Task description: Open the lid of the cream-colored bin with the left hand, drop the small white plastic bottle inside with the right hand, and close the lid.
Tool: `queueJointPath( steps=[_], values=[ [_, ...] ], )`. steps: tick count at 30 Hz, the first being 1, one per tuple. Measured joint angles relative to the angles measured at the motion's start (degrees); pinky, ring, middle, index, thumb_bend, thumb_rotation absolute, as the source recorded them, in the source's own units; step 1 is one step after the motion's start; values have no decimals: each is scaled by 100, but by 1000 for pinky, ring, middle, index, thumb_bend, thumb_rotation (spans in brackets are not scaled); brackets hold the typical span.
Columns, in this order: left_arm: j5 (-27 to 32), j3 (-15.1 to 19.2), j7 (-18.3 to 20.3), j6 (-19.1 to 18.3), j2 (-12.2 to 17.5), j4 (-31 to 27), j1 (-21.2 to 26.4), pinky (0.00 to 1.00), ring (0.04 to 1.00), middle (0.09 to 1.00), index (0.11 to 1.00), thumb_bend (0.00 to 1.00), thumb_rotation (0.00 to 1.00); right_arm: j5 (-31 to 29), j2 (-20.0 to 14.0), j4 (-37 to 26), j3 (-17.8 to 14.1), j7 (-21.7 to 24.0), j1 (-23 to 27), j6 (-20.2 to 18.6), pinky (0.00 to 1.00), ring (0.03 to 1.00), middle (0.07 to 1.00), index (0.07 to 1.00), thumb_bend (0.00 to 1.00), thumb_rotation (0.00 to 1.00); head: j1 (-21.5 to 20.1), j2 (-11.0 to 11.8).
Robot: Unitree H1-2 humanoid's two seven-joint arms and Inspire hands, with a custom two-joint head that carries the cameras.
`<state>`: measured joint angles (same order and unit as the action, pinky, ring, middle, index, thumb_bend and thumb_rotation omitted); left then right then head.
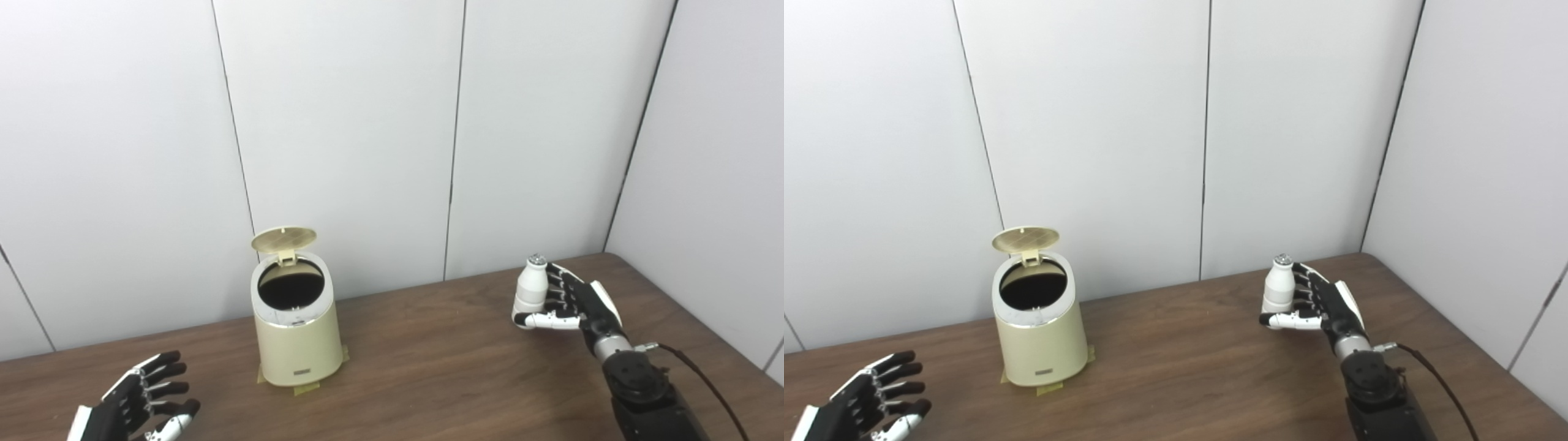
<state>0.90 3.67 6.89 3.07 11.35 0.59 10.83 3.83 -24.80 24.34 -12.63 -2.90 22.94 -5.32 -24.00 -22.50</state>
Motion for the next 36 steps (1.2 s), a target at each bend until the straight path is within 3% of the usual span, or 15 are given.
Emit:
queueJointPath(
  steps=[13, 17, 20, 23, 28, 36],
  values=[
    [-8, -9, 36, -3, 2, -55, -1, 562, 683, 755, 794, 514, 0, 175, 87, 689, 137, -441, 236, 479, 590, 716, 802, 806, 712, 0, 9, -44],
    [-37, -8, 35, -3, 20, -55, -1, 556, 677, 754, 790, 513, 0, 182, 161, 870, 156, -537, 291, 734, 484, 606, 711, 742, 692, 0, 0, -53],
    [-44, -12, 38, 0, 23, -55, -1, 560, 683, 758, 792, 518, 0, 150, 277, 1062, 141, -664, 401, 897, 417, 449, 572, 690, 550, 0, 0, -53],
    [-43, -11, 38, 0, 23, -55, -1, 556, 677, 754, 789, 518, 0, 141, 308, 1201, 145, -709, 452, 1119, 400, 390, 508, 598, 510, 0, 35, -88],
    [-52, -4, 35, 0, 26, -55, -3, 547, 669, 749, 783, 526, 0, 154, 310, 1410, 150, -854, 498, 1395, 371, 370, 486, 575, 503, 0, 35, -88],
    [-62, -14, 34, 0, 23, -54, -3, 557, 675, 752, 789, 529, 0, 200, 310, 1377, 174, -946, 459, 1520, 346, 372, 484, 564, 505, 0, 105, -132]
  ],
)
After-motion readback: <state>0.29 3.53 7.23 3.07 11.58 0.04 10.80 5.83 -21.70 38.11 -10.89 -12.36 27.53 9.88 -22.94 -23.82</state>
